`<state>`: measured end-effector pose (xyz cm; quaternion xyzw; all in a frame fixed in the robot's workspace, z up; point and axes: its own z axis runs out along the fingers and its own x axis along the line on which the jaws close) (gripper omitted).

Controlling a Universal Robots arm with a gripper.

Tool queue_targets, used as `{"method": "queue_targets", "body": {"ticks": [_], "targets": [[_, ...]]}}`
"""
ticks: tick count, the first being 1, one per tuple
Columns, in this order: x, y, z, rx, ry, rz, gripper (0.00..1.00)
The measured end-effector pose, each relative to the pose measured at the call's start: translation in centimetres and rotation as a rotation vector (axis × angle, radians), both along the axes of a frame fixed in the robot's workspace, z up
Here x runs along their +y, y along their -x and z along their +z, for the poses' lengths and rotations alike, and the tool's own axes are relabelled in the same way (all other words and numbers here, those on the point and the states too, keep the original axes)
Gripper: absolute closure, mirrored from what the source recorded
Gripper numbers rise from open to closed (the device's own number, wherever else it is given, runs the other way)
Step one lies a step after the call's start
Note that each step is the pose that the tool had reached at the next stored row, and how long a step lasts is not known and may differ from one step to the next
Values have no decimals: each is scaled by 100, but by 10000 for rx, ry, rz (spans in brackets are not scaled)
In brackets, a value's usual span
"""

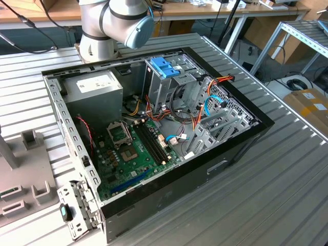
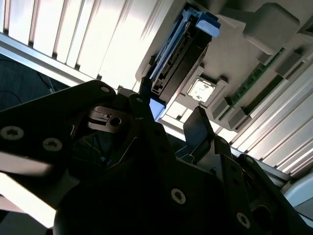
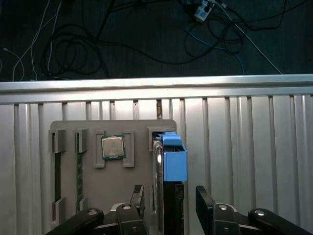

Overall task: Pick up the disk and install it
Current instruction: 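Pick up the disk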

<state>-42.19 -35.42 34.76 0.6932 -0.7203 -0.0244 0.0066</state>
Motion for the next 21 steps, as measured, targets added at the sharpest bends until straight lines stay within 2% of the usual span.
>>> {"method": "queue_targets", "body": {"ticks": [21], "targets": [[0, 5, -39, 0, 0, 11, 46]]}}
